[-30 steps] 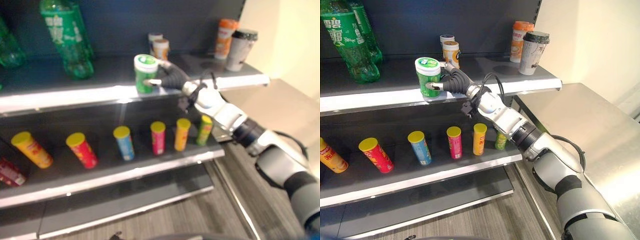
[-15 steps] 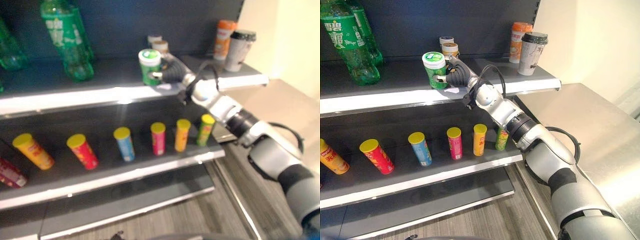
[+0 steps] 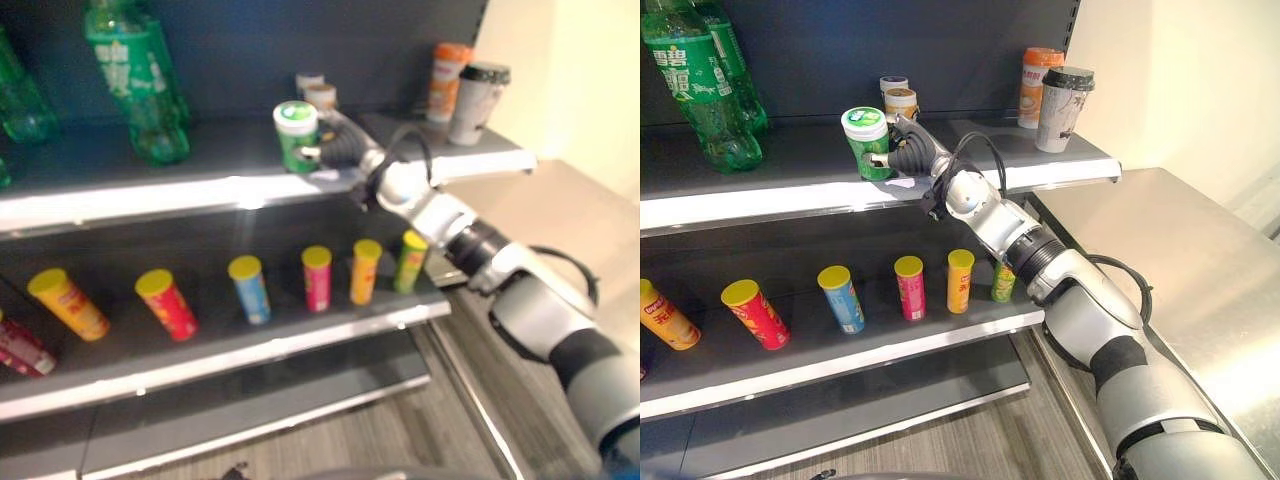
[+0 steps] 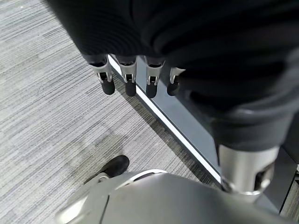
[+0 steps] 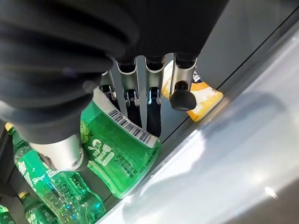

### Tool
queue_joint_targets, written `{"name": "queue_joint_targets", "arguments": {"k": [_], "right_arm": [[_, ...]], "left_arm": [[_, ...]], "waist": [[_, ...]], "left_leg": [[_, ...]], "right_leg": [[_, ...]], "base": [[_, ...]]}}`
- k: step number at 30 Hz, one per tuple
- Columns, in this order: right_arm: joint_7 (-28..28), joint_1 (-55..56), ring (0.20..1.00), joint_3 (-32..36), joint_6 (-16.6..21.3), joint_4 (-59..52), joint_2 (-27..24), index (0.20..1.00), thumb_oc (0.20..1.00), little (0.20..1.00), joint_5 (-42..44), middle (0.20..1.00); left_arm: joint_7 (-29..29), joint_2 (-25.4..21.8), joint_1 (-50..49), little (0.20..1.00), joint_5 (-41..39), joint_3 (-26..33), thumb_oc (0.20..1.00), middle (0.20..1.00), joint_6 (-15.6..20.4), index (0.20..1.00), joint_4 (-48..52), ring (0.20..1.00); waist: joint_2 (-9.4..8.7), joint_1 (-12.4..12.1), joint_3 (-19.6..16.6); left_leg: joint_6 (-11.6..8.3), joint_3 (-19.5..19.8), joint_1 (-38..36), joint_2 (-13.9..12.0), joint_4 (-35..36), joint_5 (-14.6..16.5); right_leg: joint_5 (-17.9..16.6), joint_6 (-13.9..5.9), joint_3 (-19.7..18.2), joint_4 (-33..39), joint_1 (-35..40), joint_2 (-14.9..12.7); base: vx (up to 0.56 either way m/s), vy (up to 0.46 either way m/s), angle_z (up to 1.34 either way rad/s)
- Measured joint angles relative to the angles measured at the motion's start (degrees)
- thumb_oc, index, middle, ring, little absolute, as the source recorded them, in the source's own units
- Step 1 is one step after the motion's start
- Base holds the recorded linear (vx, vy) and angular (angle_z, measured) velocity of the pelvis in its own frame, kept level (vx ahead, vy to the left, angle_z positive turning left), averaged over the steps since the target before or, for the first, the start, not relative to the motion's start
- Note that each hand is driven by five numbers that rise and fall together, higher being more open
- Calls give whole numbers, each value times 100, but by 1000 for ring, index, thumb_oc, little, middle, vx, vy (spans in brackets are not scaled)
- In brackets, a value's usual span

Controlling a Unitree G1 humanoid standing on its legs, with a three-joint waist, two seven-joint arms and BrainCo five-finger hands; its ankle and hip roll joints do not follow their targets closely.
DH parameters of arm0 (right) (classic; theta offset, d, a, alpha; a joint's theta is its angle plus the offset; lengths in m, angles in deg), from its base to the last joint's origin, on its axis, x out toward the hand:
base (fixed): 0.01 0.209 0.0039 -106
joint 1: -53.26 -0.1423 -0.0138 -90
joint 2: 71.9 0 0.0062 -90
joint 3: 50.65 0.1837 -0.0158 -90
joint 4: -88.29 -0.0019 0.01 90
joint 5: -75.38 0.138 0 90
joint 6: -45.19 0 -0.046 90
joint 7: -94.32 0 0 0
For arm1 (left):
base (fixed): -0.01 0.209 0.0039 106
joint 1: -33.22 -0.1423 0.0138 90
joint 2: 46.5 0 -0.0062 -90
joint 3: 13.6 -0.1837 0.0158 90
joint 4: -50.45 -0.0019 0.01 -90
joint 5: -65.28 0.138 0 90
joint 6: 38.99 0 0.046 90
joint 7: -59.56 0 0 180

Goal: Put the goods on the table back onto the shelves and tidy them up.

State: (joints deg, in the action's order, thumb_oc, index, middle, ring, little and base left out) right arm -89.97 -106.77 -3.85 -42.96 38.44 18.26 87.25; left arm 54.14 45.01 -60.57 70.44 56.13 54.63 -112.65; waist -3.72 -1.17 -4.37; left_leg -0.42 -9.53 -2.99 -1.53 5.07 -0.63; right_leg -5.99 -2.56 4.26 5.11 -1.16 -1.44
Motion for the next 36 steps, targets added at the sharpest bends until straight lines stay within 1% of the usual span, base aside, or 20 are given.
{"name": "queue_joint_targets", "arguments": {"k": [5, 22, 23, 24, 25, 26, 36], "right_arm": [[17, -6, 200, 112, -36, 357, -25, 200, 200, 200, -155, 200], [23, -10, 200, 160, -29, 437, -74, 200, 200, 200, -182, 200], [25, -10, 307, 160, -30, 437, -90, 307, 307, 307, -183, 307], [28, -10, 762, 160, -30, 440, -112, 762, 762, 762, -183, 762], [30, -10, 802, 159, -30, 441, -135, 802, 802, 802, -184, 802], [68, -10, 1000, 157, -46, 461, -169, 1000, 1000, 1000, -202, 1000], [89, -14, 1000, 160, -117, 451, -190, 1000, 1000, 1000, -231, 1000]], "left_arm": [[0, -5, -13, 1000, 0, 0, 1000, 1000, 0, 1000, -10, 1000], [6, -10, -5, 1000, 0, -3, 1000, 1000, 3, 1000, -4, 1000], [6, -10, -4, 1000, 0, -3, 1000, 1000, 3, 1000, -4, 1000], [6, -10, -4, 1000, 0, -3, 1000, 1000, 3, 1000, -5, 1000], [7, -10, -4, 1000, 0, -3, 1000, 1000, 3, 1000, -5, 1000], [8, -10, -5, 1000, 0, -3, 1000, 1000, 5, 1000, -5, 1000], [12, -11, -3, 1000, 0, -1, 1000, 1000, 6, 1000, -4, 1000]], "waist": [[-15, 1, -28], [17, 20, -26], [18, 20, -25], [22, 20, -23], [24, 19, -21], [28, 20, -19], [84, 37, 12]], "left_leg": [[-1, 59, 33, 2, 0, -3], [3, 86, 25, -1, 0, -16], [3, 86, 26, -1, 1, -16], [3, 86, 28, -1, 1, -16], [3, 87, 29, -1, 1, -16], [3, 87, 30, -1, 1, -16], [4, 97, 63, -3, 2, -15]], "right_leg": [[1, 0, 54, 0, -10, -8], [1, 1, 79, 0, -13, -8], [2, 1, 79, 1, -13, -8], [2, 1, 79, 1, -15, -8], [2, 1, 80, 1, -15, -8], [3, 1, 80, 1, -16, -8], [8, 8, 87, 1, -26, -7]], "base": [[-5, 3, 5], [0, 0, 1], [0, 0, 0], [0, 0, 0], [0, 0, 0], [0, 0, 0], [0, 0, 0]]}}
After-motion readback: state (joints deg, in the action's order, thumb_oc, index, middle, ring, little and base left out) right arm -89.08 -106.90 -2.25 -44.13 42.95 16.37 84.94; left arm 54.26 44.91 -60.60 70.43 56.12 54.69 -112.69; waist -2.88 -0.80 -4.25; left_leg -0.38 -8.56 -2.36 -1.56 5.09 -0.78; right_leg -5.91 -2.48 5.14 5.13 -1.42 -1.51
